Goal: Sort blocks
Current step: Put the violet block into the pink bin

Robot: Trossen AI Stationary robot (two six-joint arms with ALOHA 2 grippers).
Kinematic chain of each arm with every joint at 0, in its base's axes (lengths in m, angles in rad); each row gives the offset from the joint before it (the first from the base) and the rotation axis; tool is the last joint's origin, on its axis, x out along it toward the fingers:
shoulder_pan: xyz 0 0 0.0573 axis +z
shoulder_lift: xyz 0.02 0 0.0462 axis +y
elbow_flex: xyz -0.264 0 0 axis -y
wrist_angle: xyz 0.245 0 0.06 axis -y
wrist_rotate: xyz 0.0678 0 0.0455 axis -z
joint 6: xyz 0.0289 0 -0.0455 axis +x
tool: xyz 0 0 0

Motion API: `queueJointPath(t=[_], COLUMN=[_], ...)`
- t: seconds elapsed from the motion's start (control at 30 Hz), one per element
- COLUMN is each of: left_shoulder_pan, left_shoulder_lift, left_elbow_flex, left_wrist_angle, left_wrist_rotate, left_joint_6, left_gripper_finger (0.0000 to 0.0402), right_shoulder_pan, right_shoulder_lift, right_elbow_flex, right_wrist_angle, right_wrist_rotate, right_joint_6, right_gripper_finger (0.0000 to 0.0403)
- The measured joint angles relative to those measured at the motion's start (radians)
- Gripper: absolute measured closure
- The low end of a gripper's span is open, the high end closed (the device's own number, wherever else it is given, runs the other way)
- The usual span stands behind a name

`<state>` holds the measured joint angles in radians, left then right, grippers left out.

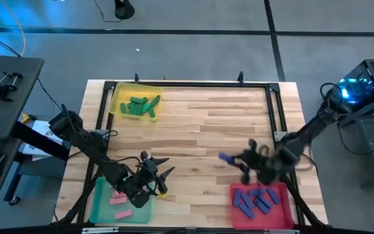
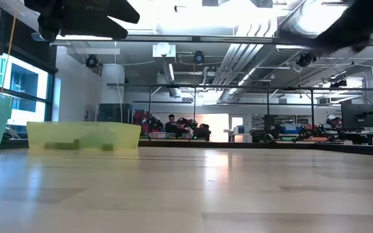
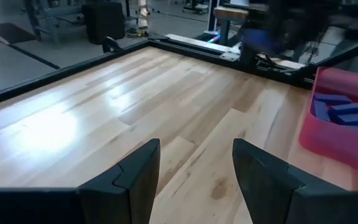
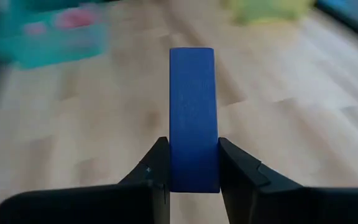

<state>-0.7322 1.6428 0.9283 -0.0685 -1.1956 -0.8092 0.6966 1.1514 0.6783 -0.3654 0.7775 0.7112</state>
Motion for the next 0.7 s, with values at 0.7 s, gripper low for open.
queueJointPath(t=[0.7], left_shoulder_pan=[0.016], left_shoulder_lift=[0.0], left_elbow_flex=[0.0], left_wrist_angle=[0.006], left_wrist_rotate=[-0.021], left_joint_6=[0.019], left_gripper_finger=[0.0214], right_shoulder_pan=[0.615], right_shoulder_lift=[0.456], right_elbow_flex=[0.288], right_wrist_angle=[-0.286], right_wrist_rotate=[-0.411], right_joint_6=[1.003], right_gripper_finger=[0.0332])
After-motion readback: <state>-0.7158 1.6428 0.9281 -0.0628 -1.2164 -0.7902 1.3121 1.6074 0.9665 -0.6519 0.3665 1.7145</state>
